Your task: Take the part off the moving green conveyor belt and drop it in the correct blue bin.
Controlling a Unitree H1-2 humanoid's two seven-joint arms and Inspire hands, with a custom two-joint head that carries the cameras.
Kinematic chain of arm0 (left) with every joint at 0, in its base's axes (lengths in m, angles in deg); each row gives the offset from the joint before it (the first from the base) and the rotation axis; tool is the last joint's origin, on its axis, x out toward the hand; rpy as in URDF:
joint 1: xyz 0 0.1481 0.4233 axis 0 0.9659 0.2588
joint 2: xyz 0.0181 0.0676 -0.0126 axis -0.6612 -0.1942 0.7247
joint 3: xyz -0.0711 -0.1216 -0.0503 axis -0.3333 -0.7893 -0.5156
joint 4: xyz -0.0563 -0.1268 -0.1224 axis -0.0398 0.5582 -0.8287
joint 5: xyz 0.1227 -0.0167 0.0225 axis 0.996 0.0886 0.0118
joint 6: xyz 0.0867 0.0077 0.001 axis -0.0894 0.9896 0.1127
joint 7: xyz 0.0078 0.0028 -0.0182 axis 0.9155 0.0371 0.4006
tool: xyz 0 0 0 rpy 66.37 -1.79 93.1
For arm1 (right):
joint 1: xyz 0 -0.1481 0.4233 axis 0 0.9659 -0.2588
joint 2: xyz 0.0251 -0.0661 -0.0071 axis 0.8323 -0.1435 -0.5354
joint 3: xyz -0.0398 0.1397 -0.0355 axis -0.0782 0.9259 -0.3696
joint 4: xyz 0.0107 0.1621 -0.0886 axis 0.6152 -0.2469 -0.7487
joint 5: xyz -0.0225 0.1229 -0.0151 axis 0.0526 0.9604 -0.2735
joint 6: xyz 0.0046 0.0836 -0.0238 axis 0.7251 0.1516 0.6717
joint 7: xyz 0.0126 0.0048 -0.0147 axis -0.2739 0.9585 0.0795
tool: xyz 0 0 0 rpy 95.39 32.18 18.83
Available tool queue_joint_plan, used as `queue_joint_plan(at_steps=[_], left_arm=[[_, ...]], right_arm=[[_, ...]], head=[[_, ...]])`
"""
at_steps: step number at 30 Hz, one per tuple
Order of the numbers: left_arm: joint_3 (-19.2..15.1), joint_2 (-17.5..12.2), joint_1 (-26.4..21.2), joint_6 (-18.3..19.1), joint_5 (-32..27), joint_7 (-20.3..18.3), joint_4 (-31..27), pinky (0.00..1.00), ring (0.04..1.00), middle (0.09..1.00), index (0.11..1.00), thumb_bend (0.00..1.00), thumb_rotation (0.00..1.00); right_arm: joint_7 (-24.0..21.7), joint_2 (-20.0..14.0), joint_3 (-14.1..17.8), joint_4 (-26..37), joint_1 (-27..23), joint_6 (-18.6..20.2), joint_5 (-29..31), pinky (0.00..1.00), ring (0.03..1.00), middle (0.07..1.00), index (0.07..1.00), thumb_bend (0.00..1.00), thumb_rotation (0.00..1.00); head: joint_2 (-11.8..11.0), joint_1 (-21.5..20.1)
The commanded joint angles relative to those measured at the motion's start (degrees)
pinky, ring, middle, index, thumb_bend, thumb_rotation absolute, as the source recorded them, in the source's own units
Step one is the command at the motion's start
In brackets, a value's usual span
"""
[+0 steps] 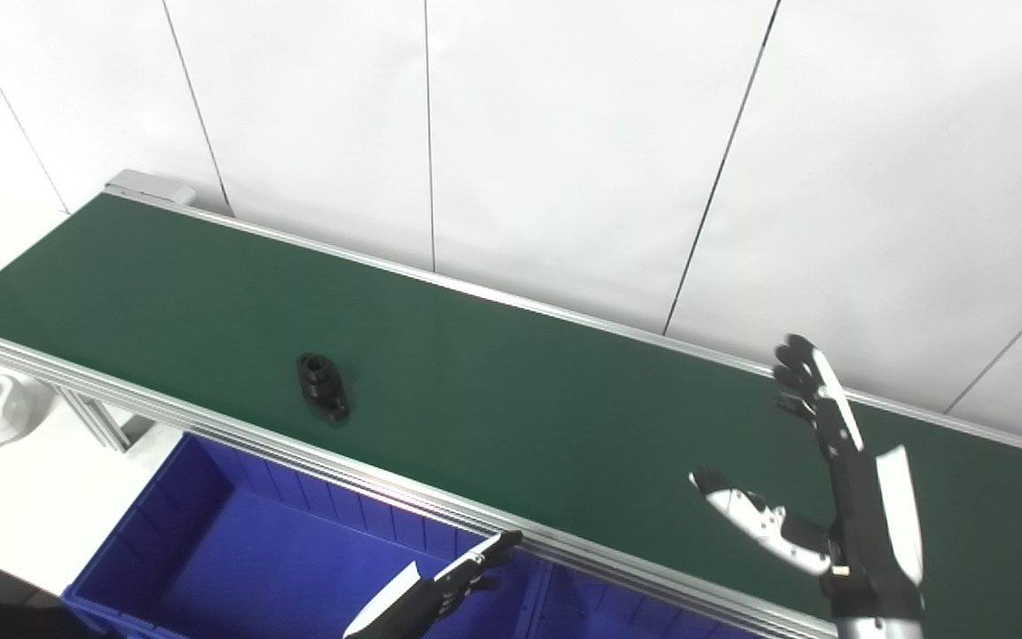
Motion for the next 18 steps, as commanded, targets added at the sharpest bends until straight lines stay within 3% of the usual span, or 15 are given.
queue_joint_plan(at_steps=[1, 5, 13, 18], left_arm=[[-0.03, -0.92, -0.48, -2.42, -0.72, 0.00, -1.23, 0.92, 0.989, 1.000, 0.975, 0.80, 0.40], [-0.39, -1.99, -0.18, -2.42, -1.43, -0.52, -1.81, 0.93, 0.999, 1.000, 0.996, 0.79, 0.44], [-1.28, -3.30, 0.53, -2.41, -4.25, -2.25, -2.89, 0.96, 1.000, 1.000, 1.000, 0.76, 0.44], [-2.03, -3.72, 0.57, -2.40, -6.08, -3.68, -2.82, 1.00, 1.000, 1.000, 1.000, 0.74, 0.47]], right_arm=[[-1.88, 0.78, -0.48, 2.64, -2.15, 3.62, -0.85, 0.74, 0.818, 0.874, 0.897, 0.71, 0.31], [-3.72, 1.53, -1.94, 2.39, -3.90, 6.59, -2.97, 0.72, 0.814, 0.860, 0.884, 0.74, 0.26], [-6.09, 3.39, -6.18, -2.15, -8.92, 12.06, -10.21, 0.67, 0.771, 0.858, 0.889, 0.74, 0.30], [-8.37, 4.55, -8.45, -4.60, -12.28, 16.41, -13.95, 0.72, 0.813, 0.861, 0.893, 0.75, 0.30]], head=[[0.57, -2.40], [2.06, -7.64], [4.17, -13.35], [5.20, -16.46]])
